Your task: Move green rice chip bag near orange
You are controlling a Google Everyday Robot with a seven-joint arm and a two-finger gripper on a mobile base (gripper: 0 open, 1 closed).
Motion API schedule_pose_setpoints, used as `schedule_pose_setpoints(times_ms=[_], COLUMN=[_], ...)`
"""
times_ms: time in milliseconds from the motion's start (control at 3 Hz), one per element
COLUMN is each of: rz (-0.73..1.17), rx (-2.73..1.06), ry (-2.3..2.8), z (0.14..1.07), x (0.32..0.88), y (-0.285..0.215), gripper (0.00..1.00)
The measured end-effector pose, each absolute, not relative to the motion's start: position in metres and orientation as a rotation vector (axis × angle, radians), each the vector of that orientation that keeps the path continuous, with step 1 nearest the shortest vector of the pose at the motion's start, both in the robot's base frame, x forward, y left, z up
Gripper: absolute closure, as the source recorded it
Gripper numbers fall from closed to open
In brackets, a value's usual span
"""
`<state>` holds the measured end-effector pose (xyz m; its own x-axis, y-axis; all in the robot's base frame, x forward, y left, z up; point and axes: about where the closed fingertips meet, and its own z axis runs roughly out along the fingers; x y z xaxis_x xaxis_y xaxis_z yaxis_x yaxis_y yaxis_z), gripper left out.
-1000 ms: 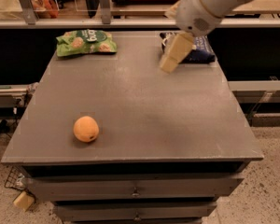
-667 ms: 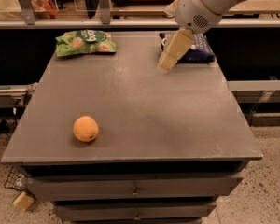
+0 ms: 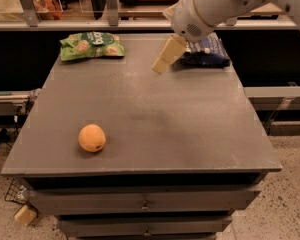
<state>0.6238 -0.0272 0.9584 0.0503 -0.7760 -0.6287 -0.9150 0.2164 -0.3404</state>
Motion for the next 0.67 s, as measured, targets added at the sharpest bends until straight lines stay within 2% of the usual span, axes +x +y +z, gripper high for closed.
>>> schedule_pose_setpoints(times_ms=[667], rz=[0.407], rx=[-1.352], ry=[1.708], z=[0.921], x=[0.716], y=[0.074], gripper=[0.00])
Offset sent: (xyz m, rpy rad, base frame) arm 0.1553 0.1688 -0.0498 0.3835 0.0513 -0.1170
